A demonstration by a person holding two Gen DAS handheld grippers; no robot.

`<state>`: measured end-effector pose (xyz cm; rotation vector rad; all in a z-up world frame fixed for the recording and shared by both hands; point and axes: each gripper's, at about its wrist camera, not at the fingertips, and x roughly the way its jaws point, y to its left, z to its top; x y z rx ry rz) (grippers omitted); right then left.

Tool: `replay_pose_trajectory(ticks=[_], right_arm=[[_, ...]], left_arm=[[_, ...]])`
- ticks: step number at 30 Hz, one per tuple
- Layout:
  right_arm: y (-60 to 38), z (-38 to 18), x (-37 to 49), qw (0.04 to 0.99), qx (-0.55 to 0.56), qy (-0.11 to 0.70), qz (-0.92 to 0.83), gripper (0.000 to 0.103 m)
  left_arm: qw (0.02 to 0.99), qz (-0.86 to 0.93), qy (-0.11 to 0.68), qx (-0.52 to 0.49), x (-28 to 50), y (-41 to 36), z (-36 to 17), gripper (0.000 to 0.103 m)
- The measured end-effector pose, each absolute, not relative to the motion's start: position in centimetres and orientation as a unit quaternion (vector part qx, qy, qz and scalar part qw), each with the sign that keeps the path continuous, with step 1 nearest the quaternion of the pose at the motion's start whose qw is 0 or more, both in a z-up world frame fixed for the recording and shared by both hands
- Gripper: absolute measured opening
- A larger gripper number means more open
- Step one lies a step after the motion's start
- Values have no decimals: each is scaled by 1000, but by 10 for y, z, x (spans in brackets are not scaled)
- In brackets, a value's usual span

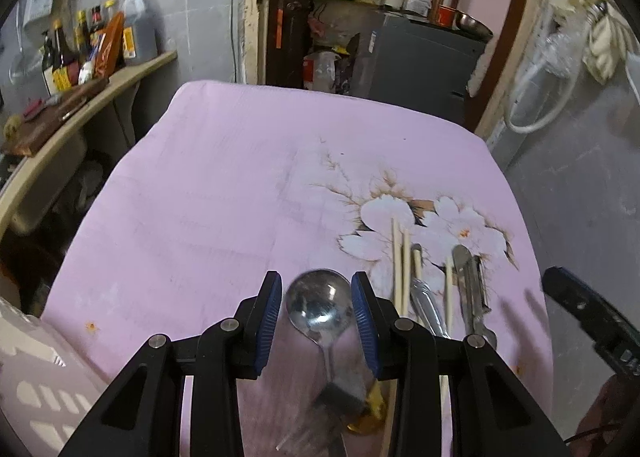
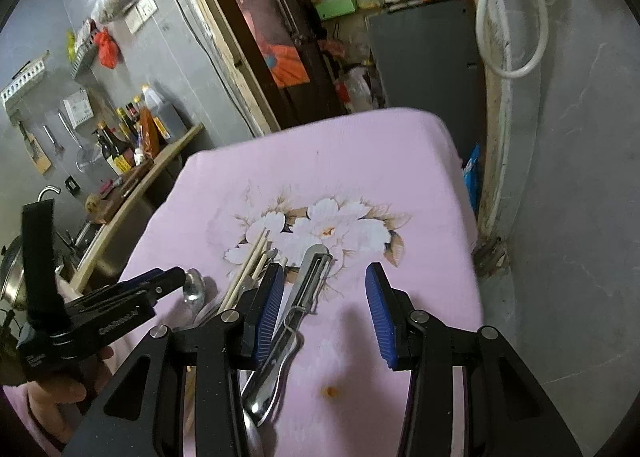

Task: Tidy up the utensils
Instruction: 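Grasp a silver spoon with the left tool while the right tool grasps another silver spoon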

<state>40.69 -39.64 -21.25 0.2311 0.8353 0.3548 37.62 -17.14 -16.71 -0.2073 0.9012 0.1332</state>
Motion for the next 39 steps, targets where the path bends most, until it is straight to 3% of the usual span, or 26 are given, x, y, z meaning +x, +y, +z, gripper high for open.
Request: replay_pose_trajectory(ticks=[5,11,18,24,29,39], right_arm=[[-379,-223,424,878,96,433,179,38],[-364,-239,445,858,103,469,184,38],[-351,-255,455,842,112,497,179,38],[-354,-259,458,841,114,504,162,17],[-361,-260,461,832,128,514,166,16],[-387,-227,435,837,193,472,197,12]], left_arm=[[882,59,451,-124,383,-158,-180,34],[866,40,477,-147,387,-151,-197,22],[864,17,475,-165,398,-144,-202,21],[861,2,481,-163,407,-148,-202,19],[852,-2,488,-190,410,-144,-200,7],[872,3,467,-150,393,-165,-166,4]])
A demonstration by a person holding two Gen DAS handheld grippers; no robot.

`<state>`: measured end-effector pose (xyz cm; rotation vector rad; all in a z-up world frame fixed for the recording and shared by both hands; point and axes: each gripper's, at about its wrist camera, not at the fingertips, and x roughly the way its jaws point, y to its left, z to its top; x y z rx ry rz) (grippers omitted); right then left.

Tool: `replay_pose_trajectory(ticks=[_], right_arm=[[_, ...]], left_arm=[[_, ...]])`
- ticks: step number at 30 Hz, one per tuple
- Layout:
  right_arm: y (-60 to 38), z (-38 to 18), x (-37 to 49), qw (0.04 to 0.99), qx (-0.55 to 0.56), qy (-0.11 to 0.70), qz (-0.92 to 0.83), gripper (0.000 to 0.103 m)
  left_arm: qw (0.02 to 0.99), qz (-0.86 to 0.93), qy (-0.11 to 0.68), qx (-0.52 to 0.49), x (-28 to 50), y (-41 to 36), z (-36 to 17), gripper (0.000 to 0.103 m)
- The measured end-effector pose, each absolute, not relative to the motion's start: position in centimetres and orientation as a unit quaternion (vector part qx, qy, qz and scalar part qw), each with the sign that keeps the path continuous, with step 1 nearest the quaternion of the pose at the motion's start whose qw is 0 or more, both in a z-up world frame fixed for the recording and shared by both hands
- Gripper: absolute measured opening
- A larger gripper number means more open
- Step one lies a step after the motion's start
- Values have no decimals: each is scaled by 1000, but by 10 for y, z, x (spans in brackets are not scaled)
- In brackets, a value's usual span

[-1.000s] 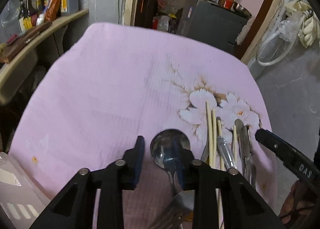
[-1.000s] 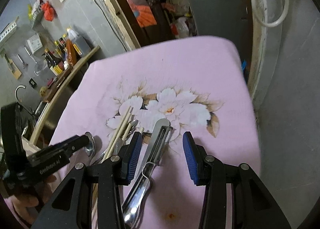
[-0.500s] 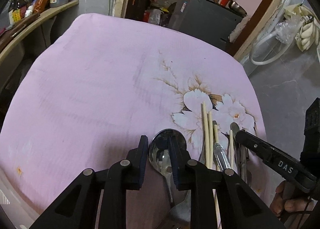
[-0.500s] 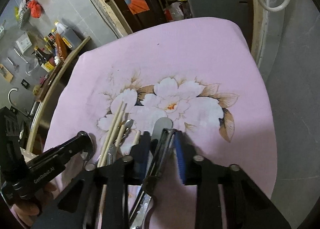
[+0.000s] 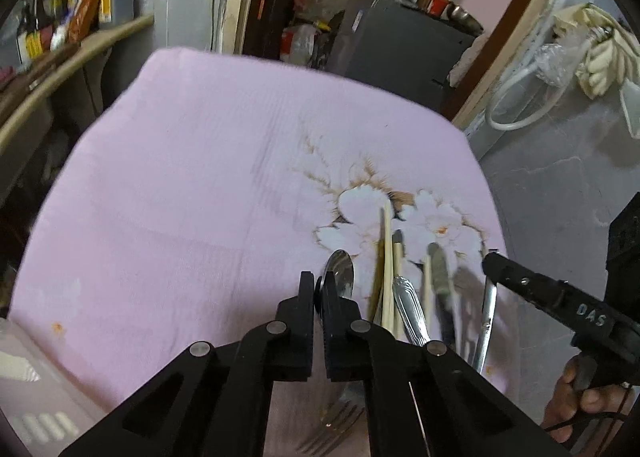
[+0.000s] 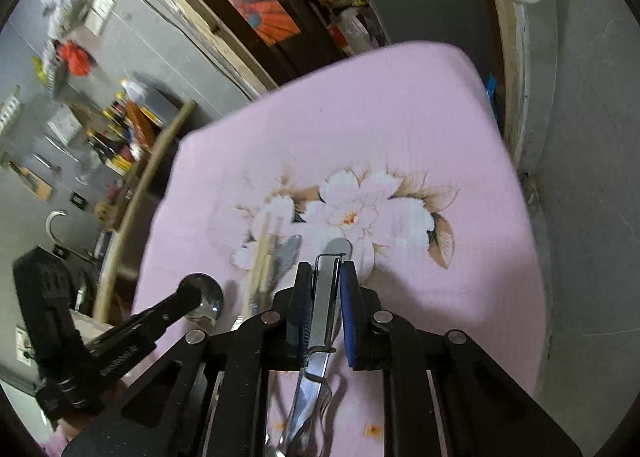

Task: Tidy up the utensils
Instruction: 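Grasp a silver spoon with the left tool while the right tool grasps another silver spoon, then lower both spoons into the white caddy and open both tools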

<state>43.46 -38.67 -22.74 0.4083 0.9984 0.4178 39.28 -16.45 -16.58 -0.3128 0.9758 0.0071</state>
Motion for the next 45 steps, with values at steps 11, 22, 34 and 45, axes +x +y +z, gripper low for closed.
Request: replay_pose_trajectory(ticks=[11,22,34,45], right_arm=[[-417,-162,366,885,177,379,203,11],[-428,-81,317,934,135,266,199,11],[-351,20,264,939,139,182,256,11],[-221,9,223,947,113,182,239,11]], left_arm=[[924,35,374,-76,336,-189,-98,4],[949,121,284,-65,287,-171,-32,4],[959,133,236,-87,230,-81,42,4],[965,153,211,-37,210,41,37,4]])
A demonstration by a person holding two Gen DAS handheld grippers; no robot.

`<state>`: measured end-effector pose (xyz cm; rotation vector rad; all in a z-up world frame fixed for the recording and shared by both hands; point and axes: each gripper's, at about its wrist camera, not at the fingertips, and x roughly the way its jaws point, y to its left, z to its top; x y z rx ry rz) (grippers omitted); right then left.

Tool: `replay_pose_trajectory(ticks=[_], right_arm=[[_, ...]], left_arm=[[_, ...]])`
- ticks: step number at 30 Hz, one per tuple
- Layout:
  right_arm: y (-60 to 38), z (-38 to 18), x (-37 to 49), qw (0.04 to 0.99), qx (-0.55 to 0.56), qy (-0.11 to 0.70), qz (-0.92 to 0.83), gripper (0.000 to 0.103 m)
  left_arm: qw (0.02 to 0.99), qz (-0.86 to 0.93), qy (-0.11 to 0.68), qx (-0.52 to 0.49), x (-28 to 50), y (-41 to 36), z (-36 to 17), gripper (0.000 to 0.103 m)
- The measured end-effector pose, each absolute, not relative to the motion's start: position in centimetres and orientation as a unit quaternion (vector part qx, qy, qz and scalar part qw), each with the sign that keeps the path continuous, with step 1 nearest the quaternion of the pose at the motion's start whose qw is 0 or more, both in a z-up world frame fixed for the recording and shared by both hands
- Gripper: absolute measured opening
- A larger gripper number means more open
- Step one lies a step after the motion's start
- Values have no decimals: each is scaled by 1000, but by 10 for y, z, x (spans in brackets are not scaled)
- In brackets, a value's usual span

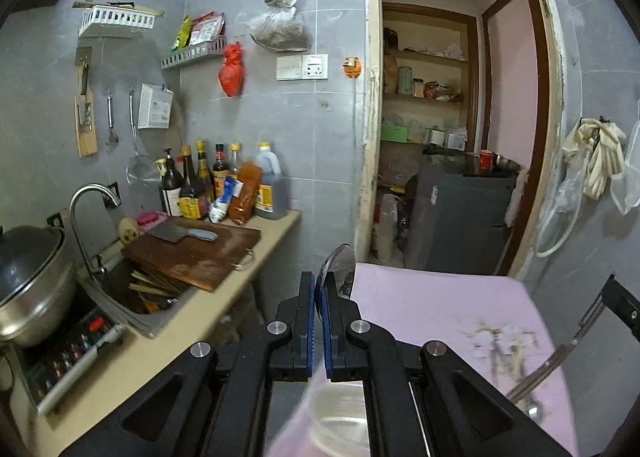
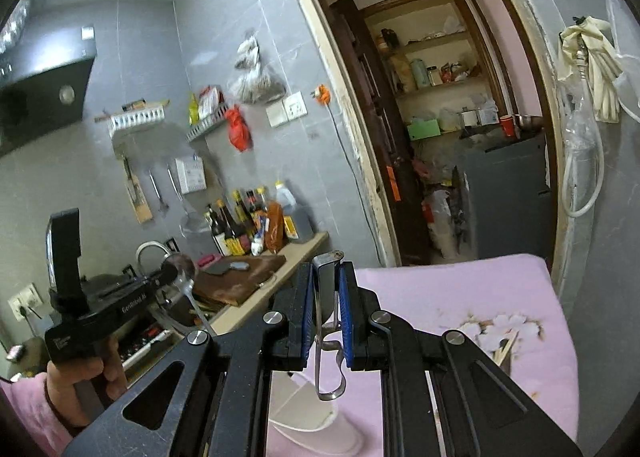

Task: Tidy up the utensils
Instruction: 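Lower both spoons into the white caddy and open both tools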

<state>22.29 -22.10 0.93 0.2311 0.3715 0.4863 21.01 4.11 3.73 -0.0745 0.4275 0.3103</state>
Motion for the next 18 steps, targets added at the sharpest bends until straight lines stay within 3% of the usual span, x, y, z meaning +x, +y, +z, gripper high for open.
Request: replay_pose_trajectory(ticks=[8,18], right_arm=[[-173,-31,224,953,90,224,183,11],[-147,-74,238,950,56,272,144,11]], left_arm=[[966,130,221,-10,232,74,-9,4],[967,90,234,45,238,47,-61,4]])
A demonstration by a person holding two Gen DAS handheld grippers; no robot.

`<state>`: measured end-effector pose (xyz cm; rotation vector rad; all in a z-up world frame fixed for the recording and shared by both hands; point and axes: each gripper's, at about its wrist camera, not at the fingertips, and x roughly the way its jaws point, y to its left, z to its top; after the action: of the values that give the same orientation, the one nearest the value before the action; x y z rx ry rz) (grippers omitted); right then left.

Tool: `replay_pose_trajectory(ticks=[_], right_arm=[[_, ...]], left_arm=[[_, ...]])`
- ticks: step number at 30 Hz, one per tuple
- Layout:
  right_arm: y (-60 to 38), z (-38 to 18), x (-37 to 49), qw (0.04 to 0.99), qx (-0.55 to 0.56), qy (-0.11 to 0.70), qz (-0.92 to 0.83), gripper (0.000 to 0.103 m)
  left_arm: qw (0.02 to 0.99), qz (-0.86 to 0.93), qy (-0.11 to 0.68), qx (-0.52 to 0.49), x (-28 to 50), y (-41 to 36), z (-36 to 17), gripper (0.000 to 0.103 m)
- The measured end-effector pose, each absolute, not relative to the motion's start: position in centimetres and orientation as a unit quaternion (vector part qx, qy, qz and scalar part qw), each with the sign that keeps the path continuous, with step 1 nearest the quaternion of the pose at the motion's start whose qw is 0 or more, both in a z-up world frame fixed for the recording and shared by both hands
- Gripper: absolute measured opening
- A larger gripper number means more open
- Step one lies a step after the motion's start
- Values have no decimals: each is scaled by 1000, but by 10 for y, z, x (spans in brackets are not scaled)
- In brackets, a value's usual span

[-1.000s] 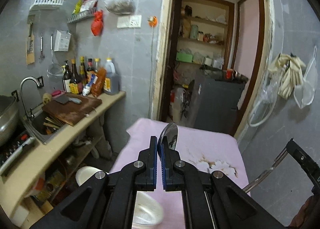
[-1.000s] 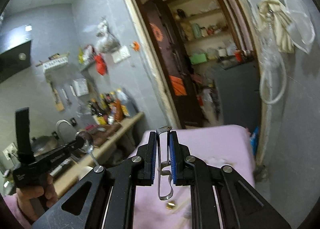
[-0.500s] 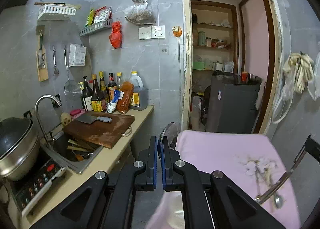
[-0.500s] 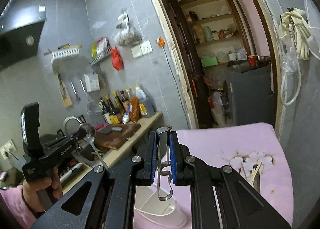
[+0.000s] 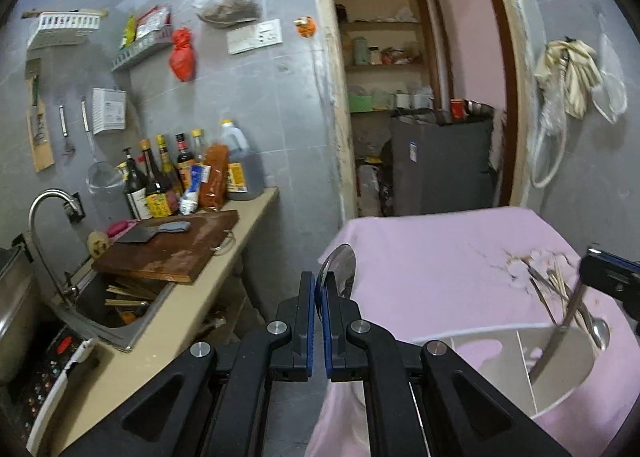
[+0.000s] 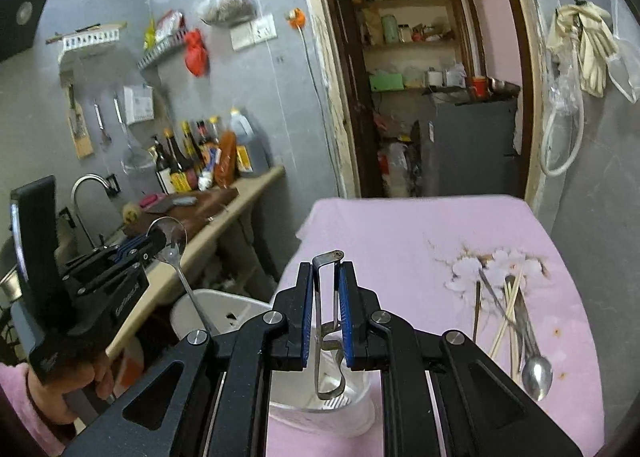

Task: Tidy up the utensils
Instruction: 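Lower both spoons into the white caddy and open both tools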

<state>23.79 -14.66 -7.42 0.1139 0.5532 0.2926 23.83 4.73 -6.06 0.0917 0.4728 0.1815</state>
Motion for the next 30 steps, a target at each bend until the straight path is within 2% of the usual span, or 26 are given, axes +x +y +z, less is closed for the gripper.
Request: replay_pose_trajectory(ticks=[13,19,21,25,28,30], right_arm=[[-146,-84,244,949,69,280,132,12],[-148,-83,249,947,83,280,137,12],[-148,-84,248,946,84,281,140,12],[-149,-83,245,945,87,282,143,16],[-157,-75,239,947,92,271,144,23],[-164,-69,237,949,98,264,139,32]], left_arm=[[962,38,272,10,235,44,-73,7],[956,29,291,-18,237,50,-75,17],[954,27,296,-28,237,52,-74,20],[954,14,297,-52,233,55,-68,46],[955,5,289,-66,227,55,-61,52],[954,2,291,-73,227,52,-56,54]])
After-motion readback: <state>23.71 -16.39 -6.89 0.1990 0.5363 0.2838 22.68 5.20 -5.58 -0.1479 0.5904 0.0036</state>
